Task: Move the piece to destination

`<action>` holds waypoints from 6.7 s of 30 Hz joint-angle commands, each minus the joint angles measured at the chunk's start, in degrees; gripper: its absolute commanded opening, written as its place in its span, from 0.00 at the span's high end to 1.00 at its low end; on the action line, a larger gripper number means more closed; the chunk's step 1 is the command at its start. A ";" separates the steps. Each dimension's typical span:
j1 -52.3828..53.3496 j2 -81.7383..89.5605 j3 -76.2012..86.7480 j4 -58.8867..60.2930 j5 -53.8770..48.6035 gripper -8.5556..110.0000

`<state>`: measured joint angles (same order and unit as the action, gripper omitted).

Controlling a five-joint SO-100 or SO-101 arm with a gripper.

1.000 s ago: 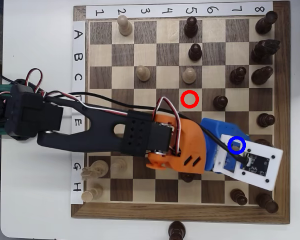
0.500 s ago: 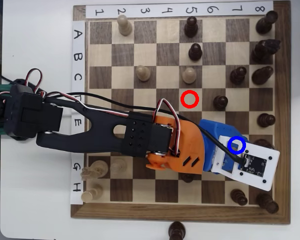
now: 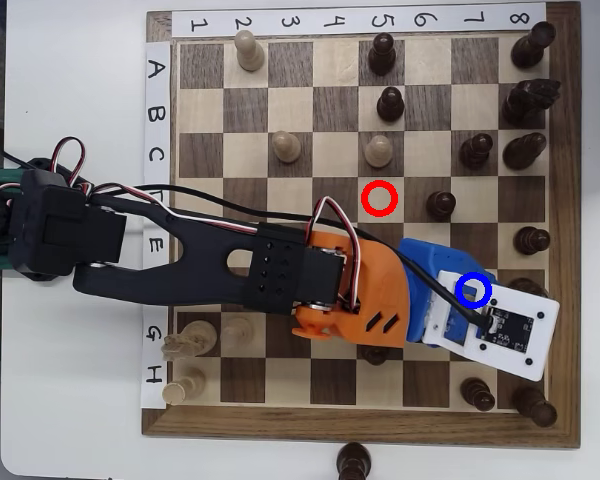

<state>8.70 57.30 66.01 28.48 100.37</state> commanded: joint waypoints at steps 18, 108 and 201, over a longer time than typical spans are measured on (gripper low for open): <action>-2.11 9.67 2.02 -5.62 9.93 0.93; 16.08 79.28 25.14 24.79 -44.47 0.93; 74.97 138.96 118.12 16.96 -92.20 0.93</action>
<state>82.27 192.92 181.93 44.65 7.82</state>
